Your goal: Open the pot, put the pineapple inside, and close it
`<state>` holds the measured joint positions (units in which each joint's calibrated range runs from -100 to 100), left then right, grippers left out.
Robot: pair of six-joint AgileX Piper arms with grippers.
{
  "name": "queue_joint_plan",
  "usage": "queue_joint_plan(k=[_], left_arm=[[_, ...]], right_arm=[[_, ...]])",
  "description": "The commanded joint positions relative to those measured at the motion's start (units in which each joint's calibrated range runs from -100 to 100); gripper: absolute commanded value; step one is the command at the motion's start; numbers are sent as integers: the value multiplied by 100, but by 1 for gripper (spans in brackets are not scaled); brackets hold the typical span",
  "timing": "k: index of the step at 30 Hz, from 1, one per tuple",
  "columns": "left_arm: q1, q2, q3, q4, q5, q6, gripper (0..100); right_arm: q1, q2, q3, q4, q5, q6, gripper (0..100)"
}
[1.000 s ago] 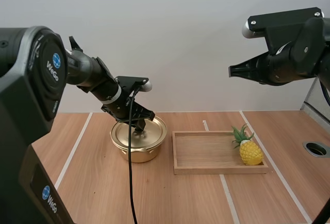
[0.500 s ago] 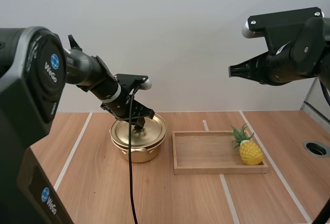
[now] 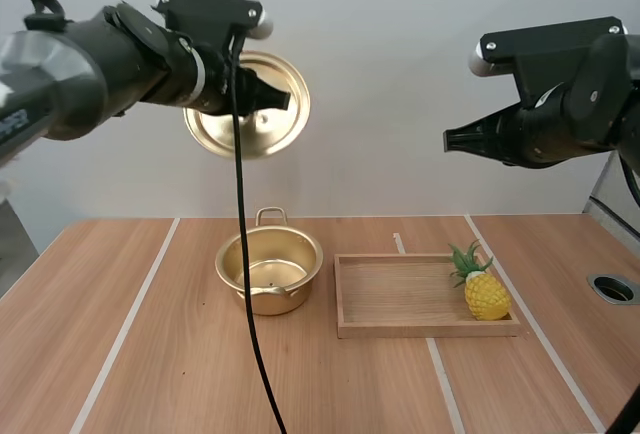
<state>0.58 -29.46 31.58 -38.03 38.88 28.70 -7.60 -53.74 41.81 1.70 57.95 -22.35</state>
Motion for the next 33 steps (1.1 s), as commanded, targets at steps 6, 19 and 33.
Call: queue_joint_plan(k=[6,19,33], left_arm=[[-19,-1215,-64,-240,-1146,-24,0],[3,-2755,-64,-240,-2347,-321,0],[3,-2923,15,-205,-2163,-321,0]], right_arm=[[-18,-131,-44,292,3,-33,0],[-18,-648,-58,512,21,-36,0],[-18,-648,-58,490,35,-103,0]])
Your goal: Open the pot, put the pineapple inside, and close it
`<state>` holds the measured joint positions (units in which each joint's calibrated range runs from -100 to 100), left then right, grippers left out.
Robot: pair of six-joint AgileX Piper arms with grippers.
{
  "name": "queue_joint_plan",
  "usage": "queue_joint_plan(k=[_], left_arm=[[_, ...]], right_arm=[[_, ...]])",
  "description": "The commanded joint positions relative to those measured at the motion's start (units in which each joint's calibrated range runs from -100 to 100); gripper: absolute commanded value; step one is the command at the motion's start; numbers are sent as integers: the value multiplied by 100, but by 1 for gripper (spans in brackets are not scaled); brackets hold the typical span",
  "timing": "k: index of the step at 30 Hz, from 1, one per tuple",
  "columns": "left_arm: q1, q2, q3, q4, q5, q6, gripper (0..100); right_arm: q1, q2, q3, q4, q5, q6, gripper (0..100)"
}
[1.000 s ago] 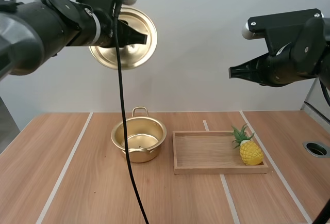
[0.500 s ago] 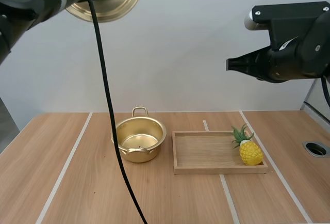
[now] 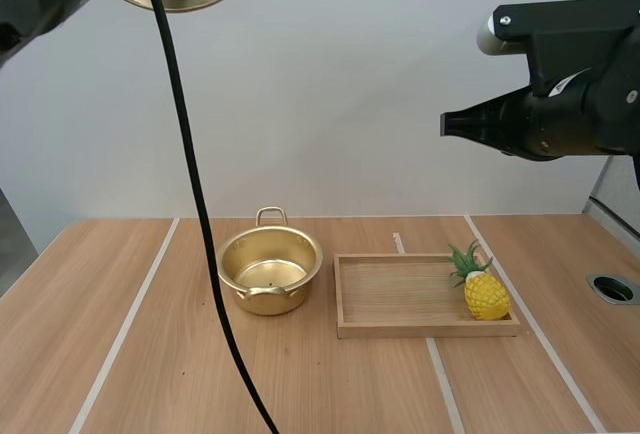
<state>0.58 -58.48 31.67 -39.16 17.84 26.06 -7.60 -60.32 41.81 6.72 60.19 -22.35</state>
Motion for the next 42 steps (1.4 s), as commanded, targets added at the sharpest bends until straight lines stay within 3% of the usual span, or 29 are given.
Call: queue_joint_plan(k=[1,16,26,27,31,42], left_arm=[[3,-21,6,-92,-59,-57,0],[3,-21,6,-92,-59,-57,0],[3,-21,6,-92,-59,-57,0],[3,-21,6,-92,-59,-57,0],[3,-21,6,-92,-59,-57,0],[3,-21,6,-92,-59,-57,0]], right_arm=[[-18,67,-58,-12,-258,-220,0],[-18,1805,-69,-263,-401,-412,0],[-18,1899,-97,-345,-451,-412,0],[-18,1899,-97,-359,-451,-426,13],[-18,1899,-97,-371,-530,-493,100],[-18,2170,-97,-672,13,-493,100]])
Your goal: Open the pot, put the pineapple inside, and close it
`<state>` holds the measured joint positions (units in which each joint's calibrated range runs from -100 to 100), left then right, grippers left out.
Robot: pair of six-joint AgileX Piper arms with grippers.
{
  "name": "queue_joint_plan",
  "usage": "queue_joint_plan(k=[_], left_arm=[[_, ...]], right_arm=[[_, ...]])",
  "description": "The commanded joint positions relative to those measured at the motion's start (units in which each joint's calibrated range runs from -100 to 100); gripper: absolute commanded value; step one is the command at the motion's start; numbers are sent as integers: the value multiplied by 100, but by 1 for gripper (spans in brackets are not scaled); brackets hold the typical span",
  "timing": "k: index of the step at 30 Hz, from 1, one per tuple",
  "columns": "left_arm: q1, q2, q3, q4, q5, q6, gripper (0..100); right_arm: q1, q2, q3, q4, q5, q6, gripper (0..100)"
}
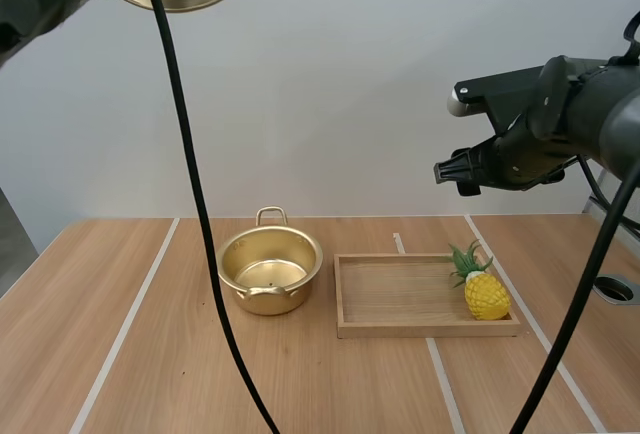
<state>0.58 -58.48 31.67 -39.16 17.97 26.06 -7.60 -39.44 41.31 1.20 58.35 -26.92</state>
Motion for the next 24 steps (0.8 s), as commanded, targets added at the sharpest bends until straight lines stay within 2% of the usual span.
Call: queue_joint_plan(k=[1,9,24], left_arm=[[3,-21,6,-92,-72,-57,0],[3,-21,6,-92,-72,-57,0],[3,-21,6,-92,-72,-57,0]], right_arm=[[-18,131,-46,-120,237,-37,100],[-18,742,-46,-195,798,-71,100],[-18,1681,49,-607,506,-51,100]])
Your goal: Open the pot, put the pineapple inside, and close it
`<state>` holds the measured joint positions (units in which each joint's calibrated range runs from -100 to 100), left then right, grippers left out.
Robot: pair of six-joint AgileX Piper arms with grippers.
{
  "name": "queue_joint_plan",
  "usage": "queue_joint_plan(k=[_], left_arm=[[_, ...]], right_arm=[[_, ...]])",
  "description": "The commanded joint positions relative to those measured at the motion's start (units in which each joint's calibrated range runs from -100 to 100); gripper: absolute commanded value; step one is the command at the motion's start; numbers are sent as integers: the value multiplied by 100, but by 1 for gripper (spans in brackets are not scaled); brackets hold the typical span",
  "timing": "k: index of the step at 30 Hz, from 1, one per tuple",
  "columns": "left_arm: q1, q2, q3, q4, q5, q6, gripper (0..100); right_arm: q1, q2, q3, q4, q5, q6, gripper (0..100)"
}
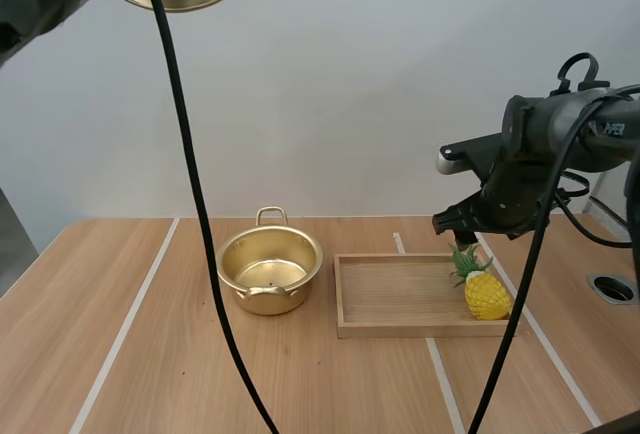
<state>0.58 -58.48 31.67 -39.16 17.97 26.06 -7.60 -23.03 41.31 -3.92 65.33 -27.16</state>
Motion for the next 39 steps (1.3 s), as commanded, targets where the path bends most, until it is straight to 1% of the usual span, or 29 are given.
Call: queue_joint_plan(k=[1,7,19,26,29,36,39], left_arm=[[3,-21,6,-92,-72,-57,0],[3,-21,6,-92,-72,-57,0],[3,-21,6,-92,-72,-57,0],[3,-21,6,-92,-72,-57,0],[3,-21,6,-92,-72,-57,0],[3,-21,6,-92,-72,-57,0],[3,-21,6,-92,-72,-57,0]], right_arm=[[-18,94,77,-122,-293,-27,100],[-18,414,188,-378,-468,-2,100],[-18,1063,188,-378,-451,165,100],[-18,1347,243,-627,-563,254,100],[-78,1388,366,-637,-749,254,100],[-380,1425,814,-637,-1711,244,100],[-393,1425,862,-637,-1781,222,100]])
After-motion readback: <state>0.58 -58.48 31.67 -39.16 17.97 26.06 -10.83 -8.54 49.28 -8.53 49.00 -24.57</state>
